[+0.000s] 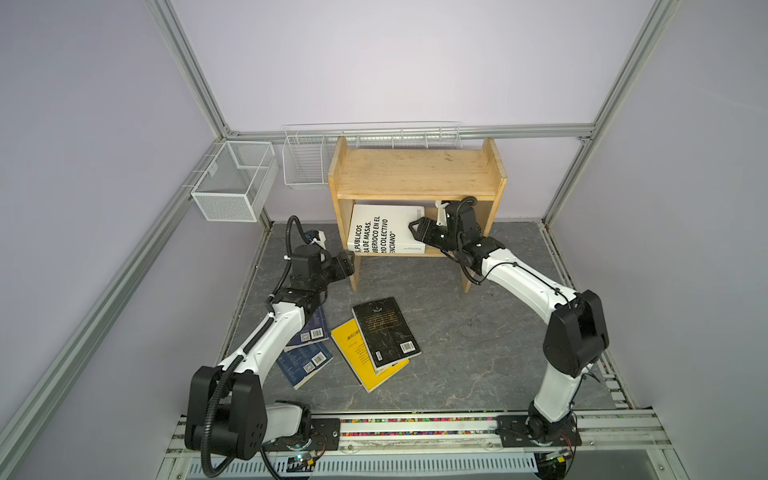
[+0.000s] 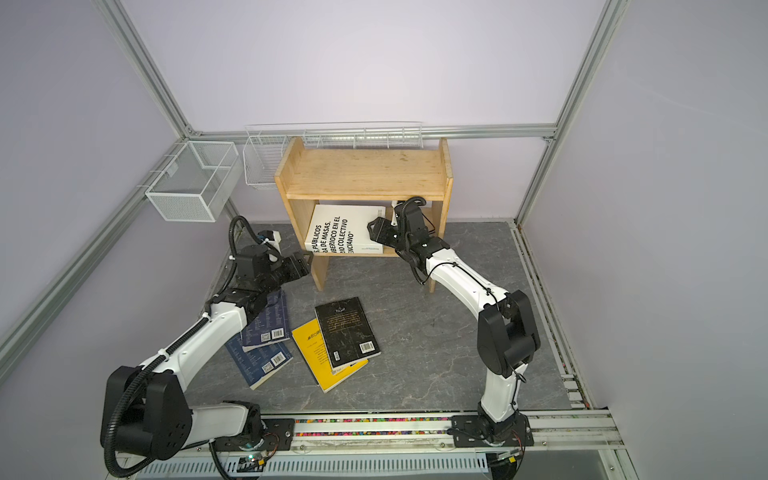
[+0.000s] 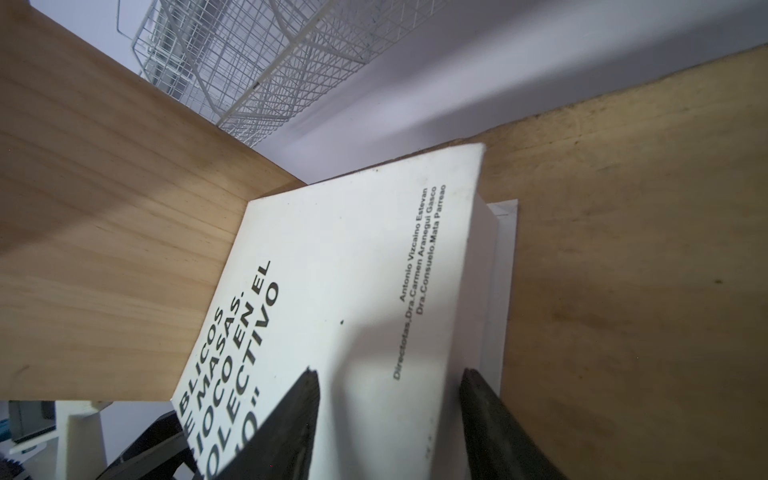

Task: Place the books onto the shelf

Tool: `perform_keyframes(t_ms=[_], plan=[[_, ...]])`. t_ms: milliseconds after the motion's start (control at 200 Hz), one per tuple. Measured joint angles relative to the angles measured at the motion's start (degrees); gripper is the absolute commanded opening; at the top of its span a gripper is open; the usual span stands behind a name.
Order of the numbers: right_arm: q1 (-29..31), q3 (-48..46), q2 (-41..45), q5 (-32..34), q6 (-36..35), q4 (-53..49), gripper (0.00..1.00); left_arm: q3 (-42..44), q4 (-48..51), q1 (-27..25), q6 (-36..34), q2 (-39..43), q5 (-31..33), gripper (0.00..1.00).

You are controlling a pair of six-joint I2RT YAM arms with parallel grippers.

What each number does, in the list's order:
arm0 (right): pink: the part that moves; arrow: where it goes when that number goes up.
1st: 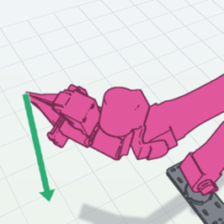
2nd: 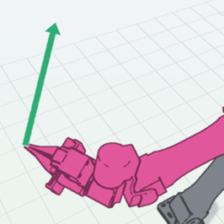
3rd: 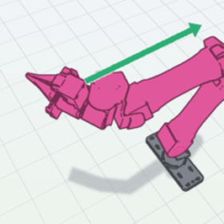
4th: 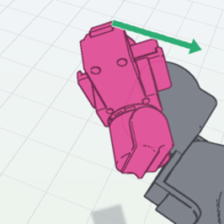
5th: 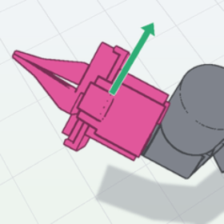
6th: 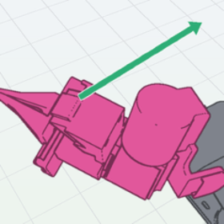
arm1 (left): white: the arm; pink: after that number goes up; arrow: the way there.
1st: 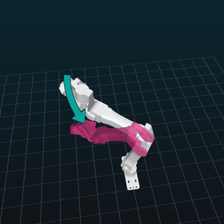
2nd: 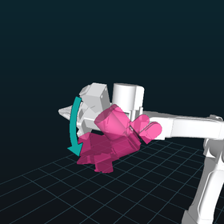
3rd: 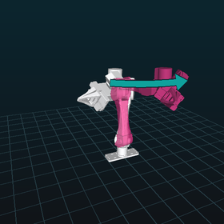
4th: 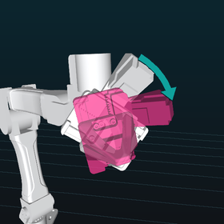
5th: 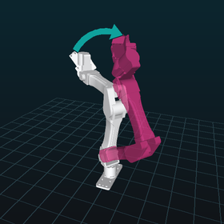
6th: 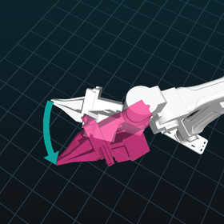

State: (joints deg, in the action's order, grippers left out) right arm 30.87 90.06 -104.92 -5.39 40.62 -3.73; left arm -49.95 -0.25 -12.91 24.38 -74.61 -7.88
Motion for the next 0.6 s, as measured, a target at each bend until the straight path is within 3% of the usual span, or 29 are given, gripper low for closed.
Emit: perform_keyframes(t_ms=[325, 600], plan=[[-0.02, -0.22, -0.46, 0.02, 0.98, 2.54, 0.65, 2.32, 0.09, 0.02, 0.63, 5.62, -0.70, 0.85], [0.09, -6.56, 2.93, 2.25, 1.22, 7.98, 0.87, 2.73, 2.34, 0.02, 0.85, 9.86, 0.57, 0.92]])
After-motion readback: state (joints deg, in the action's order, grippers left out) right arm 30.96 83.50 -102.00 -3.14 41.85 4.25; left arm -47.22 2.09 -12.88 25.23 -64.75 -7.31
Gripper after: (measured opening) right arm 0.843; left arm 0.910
